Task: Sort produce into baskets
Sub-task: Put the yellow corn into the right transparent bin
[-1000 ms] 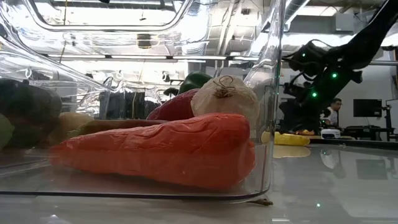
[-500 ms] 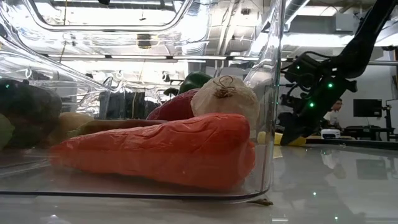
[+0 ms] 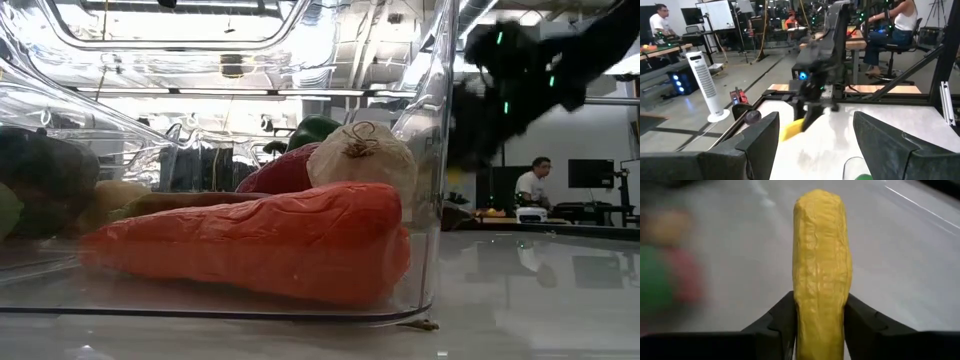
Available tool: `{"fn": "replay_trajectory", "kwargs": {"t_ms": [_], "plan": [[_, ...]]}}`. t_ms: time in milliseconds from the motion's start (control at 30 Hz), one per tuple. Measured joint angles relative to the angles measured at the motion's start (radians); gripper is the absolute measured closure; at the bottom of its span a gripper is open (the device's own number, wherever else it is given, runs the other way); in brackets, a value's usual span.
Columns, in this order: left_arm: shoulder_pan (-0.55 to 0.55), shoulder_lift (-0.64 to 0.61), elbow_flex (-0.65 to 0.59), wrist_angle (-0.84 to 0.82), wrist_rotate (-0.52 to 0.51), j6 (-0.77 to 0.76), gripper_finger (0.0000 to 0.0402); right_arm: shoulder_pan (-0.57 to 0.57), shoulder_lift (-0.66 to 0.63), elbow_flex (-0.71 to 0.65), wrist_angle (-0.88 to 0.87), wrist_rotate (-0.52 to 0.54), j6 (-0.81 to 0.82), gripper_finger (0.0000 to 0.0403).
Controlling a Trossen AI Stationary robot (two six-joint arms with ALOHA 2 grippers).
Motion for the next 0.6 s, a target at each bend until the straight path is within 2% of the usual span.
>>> {"fn": "replay_trajectory", "kwargs": {"t_ms": [200,367,600], "plan": [[0.0,0.0,0.0,0.007,0.0,-0.002,0.0159,0.227,-0.021,0.146,0.002,-0.008,0.017,0.0237],[0.0,0.0,0.0,0.008,0.0,-0.003,0.0159,0.384,0.088,0.304,-0.017,-0.008,-0.062,0.0239],[0.0,0.0,0.0,0.004,0.0,-0.005,0.0159,0.477,0.261,0.512,-0.14,-0.003,-0.114,0.0239]]}}
